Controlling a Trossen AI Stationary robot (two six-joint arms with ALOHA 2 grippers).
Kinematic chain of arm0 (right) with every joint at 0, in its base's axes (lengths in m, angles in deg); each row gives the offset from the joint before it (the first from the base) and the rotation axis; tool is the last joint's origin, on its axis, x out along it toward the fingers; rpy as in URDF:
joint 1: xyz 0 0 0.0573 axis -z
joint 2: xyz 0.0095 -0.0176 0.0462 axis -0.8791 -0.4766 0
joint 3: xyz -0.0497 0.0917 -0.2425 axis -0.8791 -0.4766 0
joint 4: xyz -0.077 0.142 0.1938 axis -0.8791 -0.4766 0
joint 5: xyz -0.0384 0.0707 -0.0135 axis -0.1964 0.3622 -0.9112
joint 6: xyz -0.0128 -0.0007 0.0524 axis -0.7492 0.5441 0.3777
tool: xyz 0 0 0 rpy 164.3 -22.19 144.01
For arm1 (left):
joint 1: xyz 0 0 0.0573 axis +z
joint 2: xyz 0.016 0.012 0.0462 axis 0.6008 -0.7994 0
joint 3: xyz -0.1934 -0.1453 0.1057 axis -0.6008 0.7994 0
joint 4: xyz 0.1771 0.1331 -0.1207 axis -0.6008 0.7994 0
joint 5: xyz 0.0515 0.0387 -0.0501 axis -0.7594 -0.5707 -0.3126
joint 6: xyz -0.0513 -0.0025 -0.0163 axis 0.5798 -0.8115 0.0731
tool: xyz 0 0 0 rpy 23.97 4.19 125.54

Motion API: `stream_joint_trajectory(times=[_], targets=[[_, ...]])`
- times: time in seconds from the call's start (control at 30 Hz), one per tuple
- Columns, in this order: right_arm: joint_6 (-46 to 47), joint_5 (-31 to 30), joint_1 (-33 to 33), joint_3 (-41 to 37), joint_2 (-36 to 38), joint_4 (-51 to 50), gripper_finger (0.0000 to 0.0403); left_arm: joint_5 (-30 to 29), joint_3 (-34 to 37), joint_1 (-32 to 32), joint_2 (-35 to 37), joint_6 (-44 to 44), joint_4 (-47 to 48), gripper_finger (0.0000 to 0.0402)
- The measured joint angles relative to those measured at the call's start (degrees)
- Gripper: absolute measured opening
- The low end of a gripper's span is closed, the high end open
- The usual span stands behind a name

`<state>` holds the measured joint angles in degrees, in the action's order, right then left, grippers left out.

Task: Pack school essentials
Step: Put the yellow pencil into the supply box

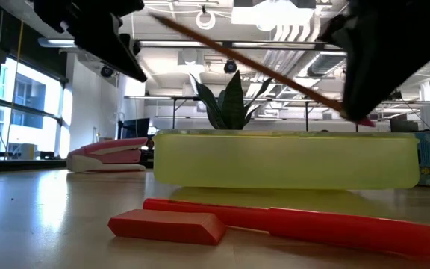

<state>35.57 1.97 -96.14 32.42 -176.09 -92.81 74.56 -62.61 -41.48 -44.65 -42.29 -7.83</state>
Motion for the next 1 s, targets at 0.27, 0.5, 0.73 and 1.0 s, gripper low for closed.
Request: stream_joint_trajectory(times=[0.27,0.5,0.73,1.0], targets=[[-10.46,1.22,5.88,0.04,1.17,-4.02,0.0005,0.09,0.0,0.0,0.0,4.32,4.7,0.0126],[-14.67,4.4,9.5,-0.02,1.08,-8.52,0.0005,0.11,0.0,0.0,0.0,5.13,5.19,0.0126],[-19.13,4.46,11.01,-0.07,1.04,-7.78,0.0005,0.21,0.0,0.0,0.0,7.95,5.48,0.0126],[-20.73,3.74,11.09,-0.09,0.72,-7.84,0.0005,2.47,0.0,0.0,0.0,10.52,5.69,0.0126]])
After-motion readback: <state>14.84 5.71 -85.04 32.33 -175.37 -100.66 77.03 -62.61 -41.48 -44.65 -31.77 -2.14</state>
